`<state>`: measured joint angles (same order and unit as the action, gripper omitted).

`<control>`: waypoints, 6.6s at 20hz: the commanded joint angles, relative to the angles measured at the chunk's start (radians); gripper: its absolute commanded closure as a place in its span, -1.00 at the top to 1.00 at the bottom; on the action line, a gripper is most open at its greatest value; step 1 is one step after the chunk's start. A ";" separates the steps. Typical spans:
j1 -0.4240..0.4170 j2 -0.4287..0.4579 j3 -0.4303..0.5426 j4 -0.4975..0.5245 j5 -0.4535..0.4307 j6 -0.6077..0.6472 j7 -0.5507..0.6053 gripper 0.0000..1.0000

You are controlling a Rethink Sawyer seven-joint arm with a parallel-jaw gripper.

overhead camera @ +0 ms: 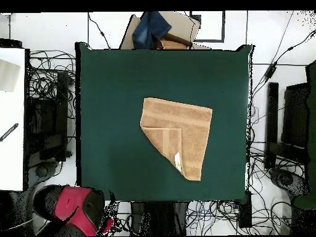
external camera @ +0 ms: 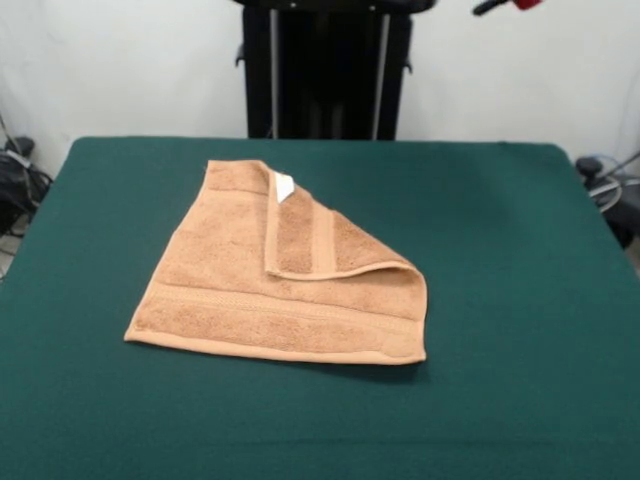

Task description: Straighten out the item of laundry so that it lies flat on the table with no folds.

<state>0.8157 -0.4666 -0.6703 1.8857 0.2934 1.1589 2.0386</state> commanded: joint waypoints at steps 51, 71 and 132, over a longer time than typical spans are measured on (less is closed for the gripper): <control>-0.165 0.104 0.165 -0.079 -0.150 -0.315 0.111 1.00; -0.184 0.146 0.174 -0.145 -0.129 -0.441 0.150 1.00; -0.255 0.229 0.239 -0.272 -0.130 -0.564 0.113 1.00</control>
<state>0.5970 -0.2890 -0.5914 1.7134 0.1554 0.6110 2.0386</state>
